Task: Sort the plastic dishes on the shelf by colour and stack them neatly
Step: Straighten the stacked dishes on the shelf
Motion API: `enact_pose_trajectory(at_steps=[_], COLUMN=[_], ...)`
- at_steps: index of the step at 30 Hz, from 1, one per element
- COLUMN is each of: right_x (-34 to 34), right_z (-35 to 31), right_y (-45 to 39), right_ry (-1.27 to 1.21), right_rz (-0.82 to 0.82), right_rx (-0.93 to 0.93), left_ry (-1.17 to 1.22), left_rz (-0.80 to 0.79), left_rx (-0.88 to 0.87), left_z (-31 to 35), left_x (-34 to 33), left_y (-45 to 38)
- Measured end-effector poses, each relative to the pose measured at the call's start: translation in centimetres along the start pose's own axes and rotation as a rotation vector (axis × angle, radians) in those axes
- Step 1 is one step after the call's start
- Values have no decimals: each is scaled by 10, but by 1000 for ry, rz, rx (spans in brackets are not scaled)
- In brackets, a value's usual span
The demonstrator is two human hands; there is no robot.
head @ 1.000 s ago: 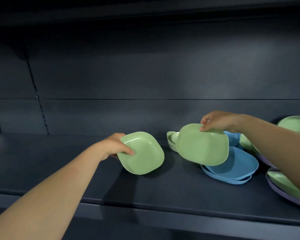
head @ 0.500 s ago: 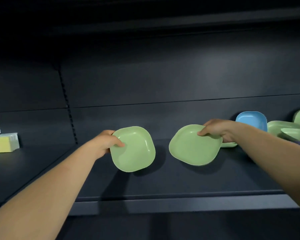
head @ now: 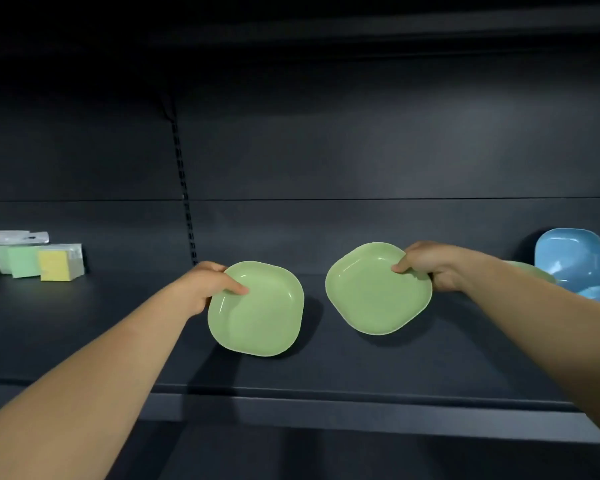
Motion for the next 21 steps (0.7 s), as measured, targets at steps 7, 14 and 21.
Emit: enact_pose_trajectory(at_steps=[7, 14, 21], right_x=[-67, -123, -176], right_z=[-13, -11, -3], right_y=[-13, -28, -30], right_ry=[-72, -93, -150], right_rz=[-28, 89, 201], right_rx=[19, 18, -5], left_ry=[50, -52, -135], left_rz=[25, 4, -70], left_rx=[40, -27, -113], left_z=[-39, -80, -106], left_x=[39, 72, 88], left_y=[-25, -60, -83])
Point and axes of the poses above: each hand's wrist, its own y-axis away from the middle knuckle, its own x-axis out of the back of the hand, z = x × y, the point moved 6 cm from there along -y, towards the middle knuckle, and after that the axes turned 10 degrees about -y, right-handed, at the moved point
